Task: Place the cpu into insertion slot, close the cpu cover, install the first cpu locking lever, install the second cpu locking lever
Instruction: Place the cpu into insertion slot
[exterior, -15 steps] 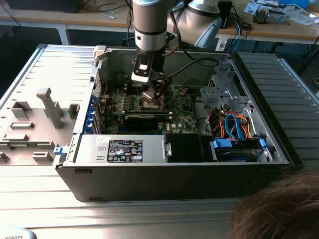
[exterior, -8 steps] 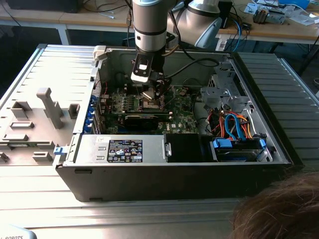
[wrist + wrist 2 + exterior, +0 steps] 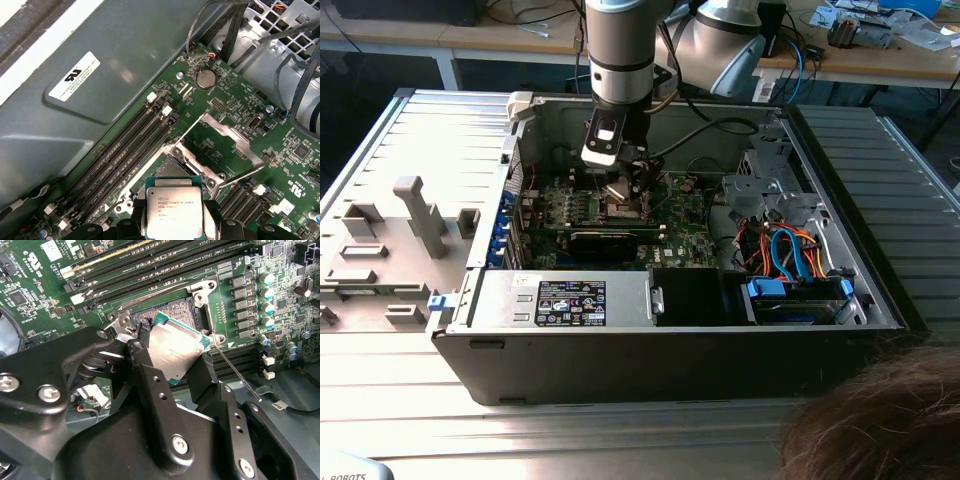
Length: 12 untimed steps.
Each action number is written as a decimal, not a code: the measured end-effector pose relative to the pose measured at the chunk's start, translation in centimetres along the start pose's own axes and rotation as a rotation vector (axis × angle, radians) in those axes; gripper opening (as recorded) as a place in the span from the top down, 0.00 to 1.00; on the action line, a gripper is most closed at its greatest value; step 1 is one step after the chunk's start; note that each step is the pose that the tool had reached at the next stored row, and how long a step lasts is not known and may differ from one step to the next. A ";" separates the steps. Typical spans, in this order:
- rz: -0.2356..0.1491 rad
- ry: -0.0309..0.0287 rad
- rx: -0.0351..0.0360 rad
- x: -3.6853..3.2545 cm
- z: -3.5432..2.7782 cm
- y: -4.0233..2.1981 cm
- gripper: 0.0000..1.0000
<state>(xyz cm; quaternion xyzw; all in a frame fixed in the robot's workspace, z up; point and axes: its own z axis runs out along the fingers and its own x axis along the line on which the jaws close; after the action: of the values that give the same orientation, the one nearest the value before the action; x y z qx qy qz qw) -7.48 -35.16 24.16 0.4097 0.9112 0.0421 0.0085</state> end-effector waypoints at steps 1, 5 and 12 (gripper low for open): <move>0.002 -0.0002 -0.0001 0.00 0.01 0.00 0.46; 0.011 -0.0009 -0.0002 0.00 0.03 0.00 0.46; 0.026 -0.0021 -0.0005 0.00 0.07 -0.01 0.46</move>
<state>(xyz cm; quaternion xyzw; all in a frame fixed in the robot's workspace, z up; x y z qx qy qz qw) -7.48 -35.16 24.08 0.4214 0.9058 0.0420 0.0090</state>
